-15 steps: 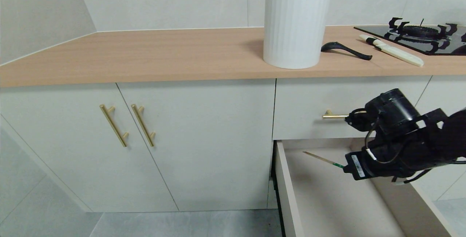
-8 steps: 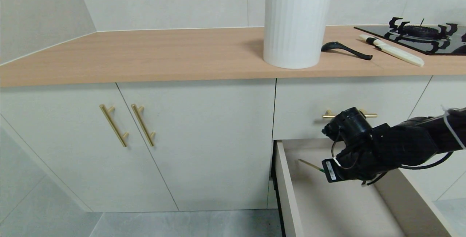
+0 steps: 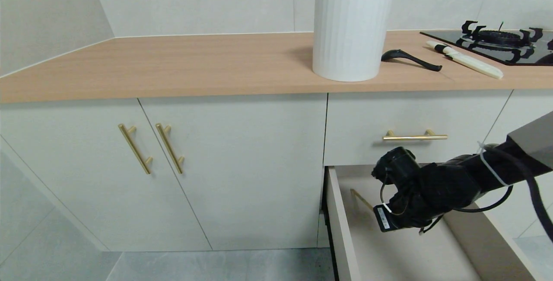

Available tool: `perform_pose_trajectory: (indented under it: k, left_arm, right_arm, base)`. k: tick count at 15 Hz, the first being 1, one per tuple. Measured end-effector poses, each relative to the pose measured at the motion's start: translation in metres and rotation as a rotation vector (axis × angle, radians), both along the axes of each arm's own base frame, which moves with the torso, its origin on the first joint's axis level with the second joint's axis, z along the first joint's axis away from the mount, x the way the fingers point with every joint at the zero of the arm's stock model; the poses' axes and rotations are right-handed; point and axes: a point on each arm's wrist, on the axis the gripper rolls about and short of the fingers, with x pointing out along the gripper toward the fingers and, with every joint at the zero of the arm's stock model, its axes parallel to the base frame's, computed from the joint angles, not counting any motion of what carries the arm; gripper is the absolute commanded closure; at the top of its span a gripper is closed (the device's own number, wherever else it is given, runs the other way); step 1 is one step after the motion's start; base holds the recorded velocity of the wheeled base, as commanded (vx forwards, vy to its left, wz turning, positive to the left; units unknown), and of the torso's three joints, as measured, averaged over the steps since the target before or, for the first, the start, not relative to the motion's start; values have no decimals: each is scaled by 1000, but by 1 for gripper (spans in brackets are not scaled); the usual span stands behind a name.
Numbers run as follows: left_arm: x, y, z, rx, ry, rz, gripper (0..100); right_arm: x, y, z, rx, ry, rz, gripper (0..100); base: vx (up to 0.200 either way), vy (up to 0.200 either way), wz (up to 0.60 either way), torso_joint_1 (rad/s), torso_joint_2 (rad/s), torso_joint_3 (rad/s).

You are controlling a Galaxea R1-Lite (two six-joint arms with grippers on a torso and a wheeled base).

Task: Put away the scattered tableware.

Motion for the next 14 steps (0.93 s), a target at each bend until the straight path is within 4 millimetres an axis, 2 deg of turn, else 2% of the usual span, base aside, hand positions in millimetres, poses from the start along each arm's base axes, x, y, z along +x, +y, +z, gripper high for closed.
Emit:
perform_pose_trajectory:
  k: [7,10,14]
  left_arm:
    - [0,0,0,0,0,0,0]
    - [0,0,0,0,0,0,0]
    - [0,0,0,0,0,0,0]
  right_arm:
    - [10,15,-58,-42,74,22,100]
    - [13,15,-69,-48,86,18,100]
    - [14,15,-73,-50,88,15,100]
  base:
    - [0,0,0,0,0,0]
    - [0,0,0,0,0,0]
    - [0,0,0,0,0,0]
